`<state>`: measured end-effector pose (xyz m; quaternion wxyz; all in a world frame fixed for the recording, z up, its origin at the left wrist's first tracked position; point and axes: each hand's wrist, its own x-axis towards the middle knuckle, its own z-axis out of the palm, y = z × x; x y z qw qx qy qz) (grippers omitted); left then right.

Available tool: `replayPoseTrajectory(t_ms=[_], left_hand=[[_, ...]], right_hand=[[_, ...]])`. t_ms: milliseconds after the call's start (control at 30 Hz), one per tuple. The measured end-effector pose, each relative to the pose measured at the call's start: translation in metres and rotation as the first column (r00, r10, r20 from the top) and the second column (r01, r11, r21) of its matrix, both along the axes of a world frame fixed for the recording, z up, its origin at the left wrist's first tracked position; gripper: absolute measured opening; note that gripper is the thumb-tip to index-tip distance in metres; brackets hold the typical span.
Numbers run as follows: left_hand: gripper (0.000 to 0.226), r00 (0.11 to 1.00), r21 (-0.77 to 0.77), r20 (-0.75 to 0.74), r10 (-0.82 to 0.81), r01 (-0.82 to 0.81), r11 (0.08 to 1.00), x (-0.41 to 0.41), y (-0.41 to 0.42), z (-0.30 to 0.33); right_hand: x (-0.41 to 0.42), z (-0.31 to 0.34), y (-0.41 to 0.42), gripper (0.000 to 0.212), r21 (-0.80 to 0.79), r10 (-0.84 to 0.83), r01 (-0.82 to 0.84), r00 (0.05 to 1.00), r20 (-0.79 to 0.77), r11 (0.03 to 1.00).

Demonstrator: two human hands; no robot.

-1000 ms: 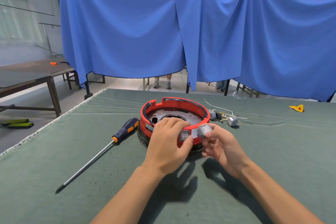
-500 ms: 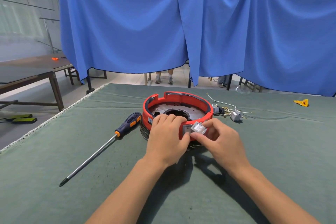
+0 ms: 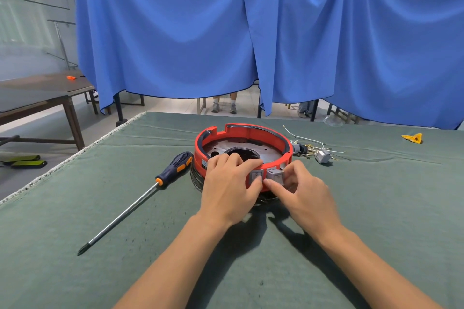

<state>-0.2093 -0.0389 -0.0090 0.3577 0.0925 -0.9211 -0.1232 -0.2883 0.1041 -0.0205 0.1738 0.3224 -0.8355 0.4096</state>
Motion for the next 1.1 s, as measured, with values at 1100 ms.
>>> replayPoseTrajectory(t_ms=[1100], left_hand=[[0.034,0.970,0.111,-0.213,-0.117,0.143,0.983,0.003,-0.005,0.000]], right_hand=[[-0.021,0.006,0.006,0.026,-0.064,0.282,-0.278,0.957,0.070,0.958]])
